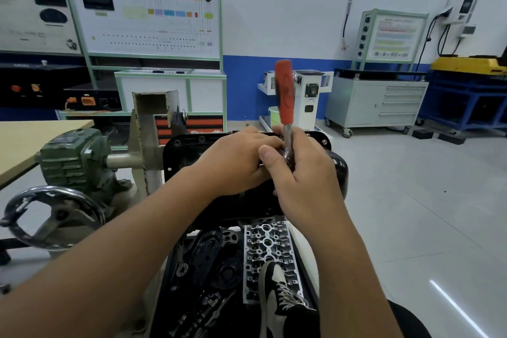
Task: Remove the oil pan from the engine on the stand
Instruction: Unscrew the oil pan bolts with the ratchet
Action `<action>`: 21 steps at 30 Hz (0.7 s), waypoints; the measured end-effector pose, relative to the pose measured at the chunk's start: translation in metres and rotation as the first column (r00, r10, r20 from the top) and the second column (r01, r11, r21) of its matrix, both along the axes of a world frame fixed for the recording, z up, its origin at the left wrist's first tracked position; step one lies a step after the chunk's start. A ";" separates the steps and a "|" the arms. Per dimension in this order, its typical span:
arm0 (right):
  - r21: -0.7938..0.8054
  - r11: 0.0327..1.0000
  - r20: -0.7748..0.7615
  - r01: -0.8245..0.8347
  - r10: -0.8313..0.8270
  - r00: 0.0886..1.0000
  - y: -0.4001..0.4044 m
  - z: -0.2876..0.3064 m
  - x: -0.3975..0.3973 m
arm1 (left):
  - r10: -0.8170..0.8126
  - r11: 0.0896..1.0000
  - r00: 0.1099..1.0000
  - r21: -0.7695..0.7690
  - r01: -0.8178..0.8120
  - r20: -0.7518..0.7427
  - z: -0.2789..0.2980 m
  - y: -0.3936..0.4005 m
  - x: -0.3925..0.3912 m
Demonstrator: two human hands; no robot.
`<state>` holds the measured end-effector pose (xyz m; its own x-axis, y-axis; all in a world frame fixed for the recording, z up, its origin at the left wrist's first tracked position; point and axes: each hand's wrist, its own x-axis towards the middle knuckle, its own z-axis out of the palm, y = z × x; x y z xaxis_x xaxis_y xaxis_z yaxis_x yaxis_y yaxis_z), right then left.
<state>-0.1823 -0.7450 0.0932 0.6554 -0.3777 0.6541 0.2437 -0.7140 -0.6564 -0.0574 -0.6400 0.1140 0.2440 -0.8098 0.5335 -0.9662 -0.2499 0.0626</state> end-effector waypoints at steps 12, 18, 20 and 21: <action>0.298 0.954 0.323 0.027 -0.128 0.938 0.029 -0.013 0.001 | 0.010 1.000 0.999 0.005 -0.010 -0.040 0.000 -0.003 0.000; 0.325 0.945 0.287 0.020 -0.119 0.950 0.025 -0.014 -0.001 | 0.006 0.999 1.000 0.036 -0.007 0.018 0.000 -0.001 -0.001; 0.637 0.758 0.336 -0.142 -0.107 0.936 0.028 -0.011 0.002 | 0.054 0.997 0.998 0.058 -0.055 0.015 0.000 -0.005 -0.001; 0.690 0.698 0.367 -0.192 -0.109 0.924 0.028 -0.011 0.003 | 0.065 0.995 0.998 0.071 -0.066 0.024 0.000 -0.006 0.000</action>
